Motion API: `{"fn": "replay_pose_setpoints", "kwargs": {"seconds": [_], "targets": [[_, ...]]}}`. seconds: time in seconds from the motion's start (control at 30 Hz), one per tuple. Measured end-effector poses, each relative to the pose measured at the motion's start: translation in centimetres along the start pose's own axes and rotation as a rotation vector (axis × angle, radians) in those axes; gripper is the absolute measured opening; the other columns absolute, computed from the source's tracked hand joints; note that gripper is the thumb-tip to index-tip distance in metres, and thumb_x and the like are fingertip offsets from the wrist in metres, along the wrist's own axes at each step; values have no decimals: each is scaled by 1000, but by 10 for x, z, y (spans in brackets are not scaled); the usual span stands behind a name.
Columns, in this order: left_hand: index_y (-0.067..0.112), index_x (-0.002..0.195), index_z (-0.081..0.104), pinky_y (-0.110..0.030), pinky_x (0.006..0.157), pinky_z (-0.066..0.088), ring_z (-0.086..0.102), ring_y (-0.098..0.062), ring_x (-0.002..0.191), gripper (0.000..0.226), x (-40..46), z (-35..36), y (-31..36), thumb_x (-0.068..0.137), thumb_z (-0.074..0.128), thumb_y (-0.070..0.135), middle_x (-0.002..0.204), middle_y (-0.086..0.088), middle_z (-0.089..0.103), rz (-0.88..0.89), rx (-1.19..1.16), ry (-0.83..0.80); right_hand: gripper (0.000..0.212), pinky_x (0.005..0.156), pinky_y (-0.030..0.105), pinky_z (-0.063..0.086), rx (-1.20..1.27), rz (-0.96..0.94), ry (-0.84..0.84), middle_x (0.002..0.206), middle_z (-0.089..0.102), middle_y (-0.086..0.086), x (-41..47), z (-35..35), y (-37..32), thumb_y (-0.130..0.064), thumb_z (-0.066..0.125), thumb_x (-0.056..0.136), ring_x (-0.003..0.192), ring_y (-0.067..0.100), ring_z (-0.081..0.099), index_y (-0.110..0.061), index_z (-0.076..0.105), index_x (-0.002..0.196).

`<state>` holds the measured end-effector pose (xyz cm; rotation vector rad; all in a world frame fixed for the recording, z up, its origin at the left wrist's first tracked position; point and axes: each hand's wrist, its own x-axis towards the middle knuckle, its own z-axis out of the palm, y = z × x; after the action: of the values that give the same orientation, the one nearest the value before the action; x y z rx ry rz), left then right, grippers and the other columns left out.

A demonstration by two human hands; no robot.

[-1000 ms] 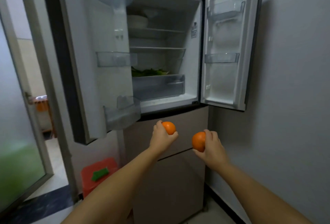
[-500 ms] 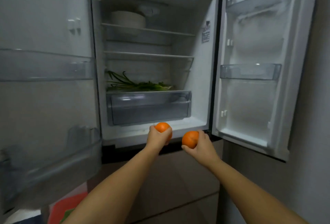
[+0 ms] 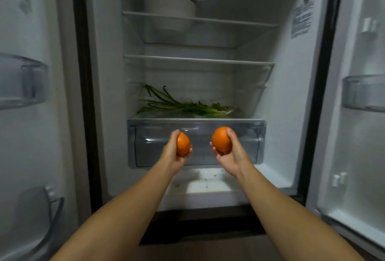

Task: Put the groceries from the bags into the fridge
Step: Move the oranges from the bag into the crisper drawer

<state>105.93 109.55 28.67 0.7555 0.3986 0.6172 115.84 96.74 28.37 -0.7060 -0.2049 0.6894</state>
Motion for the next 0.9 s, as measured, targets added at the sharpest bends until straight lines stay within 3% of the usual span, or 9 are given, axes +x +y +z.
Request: {"fn": "replay_pose_setpoints", "kwargs": {"seconds": [0.1, 0.2, 0.3, 0.47, 0.67, 0.9], "targets": [[17, 95, 52, -29, 53, 56, 56, -23, 80, 19, 28, 2, 12, 89, 61, 32, 96, -12, 53, 36, 41, -7, 46, 47, 22, 53, 69, -17, -30, 105, 54, 15, 39, 12, -12, -35, 60, 89, 80, 26, 58, -11, 46, 125], [13, 97, 52, -29, 51, 57, 58, -25, 78, 22, 48, 0, 28, 89, 62, 31, 94, -15, 54, 44, -54, -24, 35, 49, 22, 51, 137, -23, -58, 101, 54, 14, 59, 27, -18, -38, 60, 88, 77, 25, 57, -11, 51, 108], [8, 111, 50, -29, 51, 58, 60, -28, 80, 37, 52, -1, 33, 87, 63, 33, 97, -18, 56, 10, -183, -88, 31, 62, 25, 45, 156, -18, -67, 102, 53, 14, 64, 33, -18, -40, 61, 87, 80, 25, 58, -13, 51, 99], [5, 129, 46, -27, 51, 56, 61, -26, 76, 58, 51, 1, 29, 84, 67, 34, 97, -18, 59, 11, -256, -96, 28, 65, 27, 44, 127, -29, -66, 100, 53, 14, 52, 34, -20, -37, 61, 88, 80, 25, 56, -12, 50, 96], [6, 109, 50, -24, 51, 55, 60, -24, 77, 37, 19, 5, 25, 87, 63, 33, 94, -16, 59, 37, -220, -113, 28, 64, 27, 43, 32, -43, -82, 99, 54, 14, 21, 31, -29, -38, 60, 88, 79, 25, 56, -13, 51, 97], [13, 122, 46, -24, 45, 53, 61, -25, 77, 45, -27, 8, 19, 86, 62, 36, 97, -13, 60, 93, -180, -108, 24, 65, 26, 42, -78, -43, -94, 99, 53, 13, -34, 28, -42, -36, 60, 89, 77, 24, 56, -16, 51, 98]]}}
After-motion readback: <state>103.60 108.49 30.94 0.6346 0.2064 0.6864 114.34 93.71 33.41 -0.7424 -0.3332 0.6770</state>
